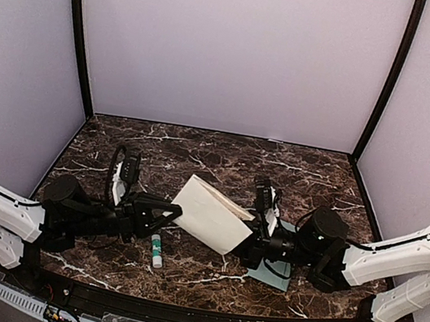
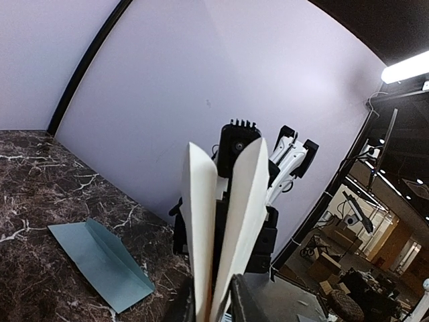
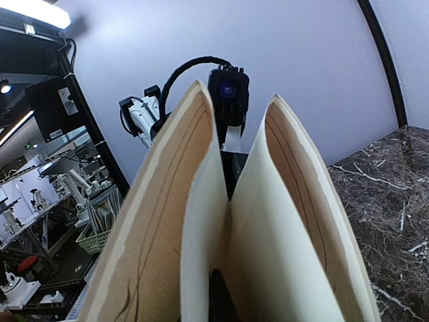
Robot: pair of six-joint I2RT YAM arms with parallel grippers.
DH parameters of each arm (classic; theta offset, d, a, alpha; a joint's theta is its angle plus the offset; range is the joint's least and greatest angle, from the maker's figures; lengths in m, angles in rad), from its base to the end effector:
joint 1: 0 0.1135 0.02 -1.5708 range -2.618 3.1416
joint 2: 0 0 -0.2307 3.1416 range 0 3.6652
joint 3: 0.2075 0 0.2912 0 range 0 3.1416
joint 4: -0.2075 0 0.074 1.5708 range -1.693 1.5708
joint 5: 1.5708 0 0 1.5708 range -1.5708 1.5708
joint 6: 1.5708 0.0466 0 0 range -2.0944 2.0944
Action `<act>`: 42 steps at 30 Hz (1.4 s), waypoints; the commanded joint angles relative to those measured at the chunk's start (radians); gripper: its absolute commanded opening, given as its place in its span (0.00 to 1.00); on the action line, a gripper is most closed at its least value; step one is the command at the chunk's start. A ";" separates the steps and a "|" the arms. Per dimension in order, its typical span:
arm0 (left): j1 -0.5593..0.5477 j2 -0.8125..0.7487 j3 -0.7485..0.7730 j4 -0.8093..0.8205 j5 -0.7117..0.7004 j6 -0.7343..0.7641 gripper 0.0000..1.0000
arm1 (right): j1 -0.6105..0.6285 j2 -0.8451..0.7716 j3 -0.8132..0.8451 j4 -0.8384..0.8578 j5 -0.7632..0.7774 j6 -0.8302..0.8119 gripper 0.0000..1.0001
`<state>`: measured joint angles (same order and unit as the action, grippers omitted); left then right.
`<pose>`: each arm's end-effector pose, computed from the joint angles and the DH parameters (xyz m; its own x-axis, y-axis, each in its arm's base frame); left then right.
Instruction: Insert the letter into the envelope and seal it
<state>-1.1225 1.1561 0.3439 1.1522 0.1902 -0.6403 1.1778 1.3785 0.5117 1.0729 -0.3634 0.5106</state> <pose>0.1132 -0.2557 0.1990 -0.4589 -0.3993 -0.7937 0.8580 0.0329 -0.5127 0.1077 0.3030 0.1856 -0.4187 0.1828 -0.8895 -0.9079 -0.0605 0.4149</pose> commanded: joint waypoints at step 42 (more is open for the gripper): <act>-0.005 -0.139 0.206 -0.608 0.220 0.325 0.00 | 0.011 -0.363 0.316 -1.048 0.068 -0.317 0.99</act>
<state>-1.1244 0.9989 0.5095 0.5758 0.3264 -0.3431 1.1843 0.9665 0.7612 0.0620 -0.1699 0.2325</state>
